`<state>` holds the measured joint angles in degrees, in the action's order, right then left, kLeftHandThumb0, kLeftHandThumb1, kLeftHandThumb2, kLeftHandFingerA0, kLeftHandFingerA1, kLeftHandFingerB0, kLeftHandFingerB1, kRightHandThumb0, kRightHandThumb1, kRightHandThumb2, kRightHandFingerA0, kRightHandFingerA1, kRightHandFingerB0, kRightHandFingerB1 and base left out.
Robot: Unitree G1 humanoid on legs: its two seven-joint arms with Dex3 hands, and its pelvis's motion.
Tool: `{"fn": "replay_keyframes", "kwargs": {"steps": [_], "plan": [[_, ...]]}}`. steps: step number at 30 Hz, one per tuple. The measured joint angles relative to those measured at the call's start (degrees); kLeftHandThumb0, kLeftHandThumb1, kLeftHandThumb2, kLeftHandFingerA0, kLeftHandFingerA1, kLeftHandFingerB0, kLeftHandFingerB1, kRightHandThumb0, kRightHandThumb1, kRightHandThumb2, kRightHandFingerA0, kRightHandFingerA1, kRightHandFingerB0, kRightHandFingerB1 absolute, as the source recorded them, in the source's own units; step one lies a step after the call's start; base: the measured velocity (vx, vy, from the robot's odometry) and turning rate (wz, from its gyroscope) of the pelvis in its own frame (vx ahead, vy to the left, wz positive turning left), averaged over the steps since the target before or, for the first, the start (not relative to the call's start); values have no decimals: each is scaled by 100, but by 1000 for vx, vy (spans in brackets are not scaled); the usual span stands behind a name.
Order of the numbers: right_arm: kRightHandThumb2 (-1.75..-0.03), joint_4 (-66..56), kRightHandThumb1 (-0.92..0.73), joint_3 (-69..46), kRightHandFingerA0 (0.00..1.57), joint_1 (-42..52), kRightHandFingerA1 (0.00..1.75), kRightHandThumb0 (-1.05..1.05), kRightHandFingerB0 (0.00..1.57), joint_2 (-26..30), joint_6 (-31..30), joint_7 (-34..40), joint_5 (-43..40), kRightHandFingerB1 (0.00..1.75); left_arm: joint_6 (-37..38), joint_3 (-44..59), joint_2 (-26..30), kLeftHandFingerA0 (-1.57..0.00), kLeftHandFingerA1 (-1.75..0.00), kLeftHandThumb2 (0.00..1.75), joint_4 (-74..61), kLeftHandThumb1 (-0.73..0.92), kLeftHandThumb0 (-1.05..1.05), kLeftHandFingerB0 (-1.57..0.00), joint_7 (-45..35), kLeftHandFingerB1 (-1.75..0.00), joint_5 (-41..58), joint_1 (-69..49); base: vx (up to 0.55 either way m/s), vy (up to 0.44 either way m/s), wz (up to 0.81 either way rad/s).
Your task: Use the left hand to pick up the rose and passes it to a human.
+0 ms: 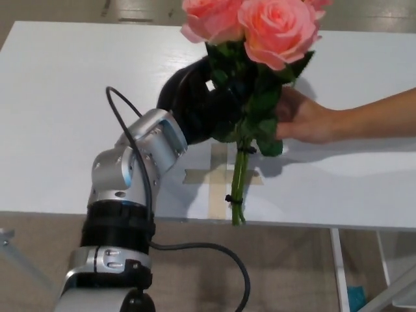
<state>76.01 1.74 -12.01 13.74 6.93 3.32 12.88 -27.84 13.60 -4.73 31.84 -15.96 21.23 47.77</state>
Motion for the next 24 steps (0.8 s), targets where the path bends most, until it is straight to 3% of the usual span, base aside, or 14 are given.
{"fn": "replay_keyframes", "kwargs": {"steps": [24], "plan": [[-62, -11, -71, 13, 64, -52, 42, -32, 49, -49, -2, -18, -3, 38, 650, -294, -63, -98, -128, 71, 713, 83, -11, -82, -19, -94, 11, 258, 0, 0, 0]]}}
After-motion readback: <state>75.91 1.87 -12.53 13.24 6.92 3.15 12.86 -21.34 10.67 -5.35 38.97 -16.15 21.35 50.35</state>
